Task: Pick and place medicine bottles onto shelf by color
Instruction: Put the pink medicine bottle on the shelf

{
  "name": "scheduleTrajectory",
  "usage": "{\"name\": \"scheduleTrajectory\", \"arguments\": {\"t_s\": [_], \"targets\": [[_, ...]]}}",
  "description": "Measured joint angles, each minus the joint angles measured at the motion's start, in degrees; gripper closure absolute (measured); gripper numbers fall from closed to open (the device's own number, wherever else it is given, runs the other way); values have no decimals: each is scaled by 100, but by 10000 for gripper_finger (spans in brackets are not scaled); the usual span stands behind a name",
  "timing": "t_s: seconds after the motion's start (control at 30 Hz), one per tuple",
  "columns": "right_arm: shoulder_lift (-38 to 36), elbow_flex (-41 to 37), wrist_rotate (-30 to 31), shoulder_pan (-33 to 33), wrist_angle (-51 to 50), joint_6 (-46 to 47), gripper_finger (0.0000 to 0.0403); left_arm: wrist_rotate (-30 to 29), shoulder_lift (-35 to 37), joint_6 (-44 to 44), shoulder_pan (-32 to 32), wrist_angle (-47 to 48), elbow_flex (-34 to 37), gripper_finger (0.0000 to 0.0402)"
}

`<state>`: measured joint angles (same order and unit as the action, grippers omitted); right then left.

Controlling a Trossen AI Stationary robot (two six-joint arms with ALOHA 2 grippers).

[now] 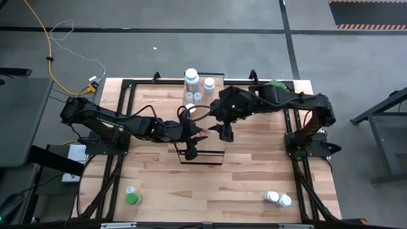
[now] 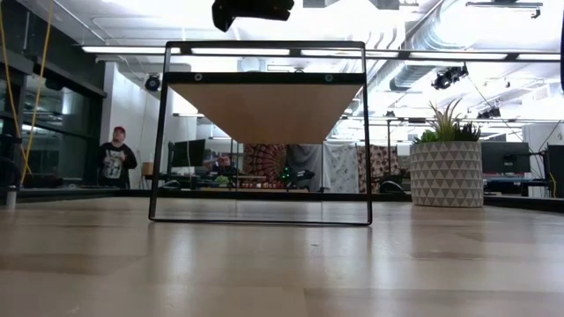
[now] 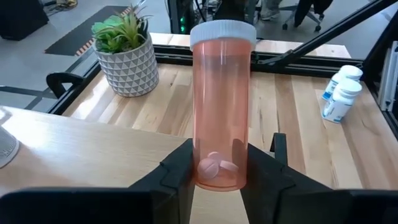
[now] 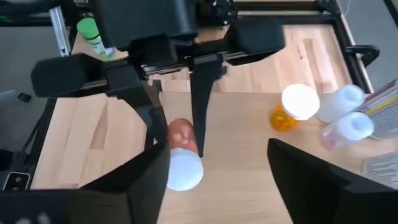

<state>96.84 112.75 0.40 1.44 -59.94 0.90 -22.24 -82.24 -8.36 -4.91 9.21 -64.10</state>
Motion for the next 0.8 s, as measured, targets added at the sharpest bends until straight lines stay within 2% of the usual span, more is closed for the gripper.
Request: {"name": "scheduleTrajectory", "arguments": {"t_s": [0.2, 0.33, 0.43, 0.5, 0.6, 0.7, 0.8], "targets": [[-414, -277, -281, -237, -134, 45, 120, -151, 59, 13, 2, 46, 7, 315], [-962, -1120, -529, -265, 348, 329, 119, -241, 291, 7, 2, 75, 9, 318], [-1575, -2310, -644, -193, 1527, 734, 119, -219, 542, 3, 2, 56, 7, 308], [-1944, -3209, -719, -148, 2628, 1116, 119, -216, 736, -2, 2, 42, 24, 303], [-2339, -4318, -758, -79, 4433, 1640, 119, -204, 956, -128, 2, -458, 225, 303], [-2456, -5037, -758, -34, 5938, 2055, 119, -201, 1118, -268, 2, -1161, 580, 310], [-2439, -5381, -758, 21, 6872, 2173, 119, -216, 1214, -345, 2, -2005, 989, 315]]}}
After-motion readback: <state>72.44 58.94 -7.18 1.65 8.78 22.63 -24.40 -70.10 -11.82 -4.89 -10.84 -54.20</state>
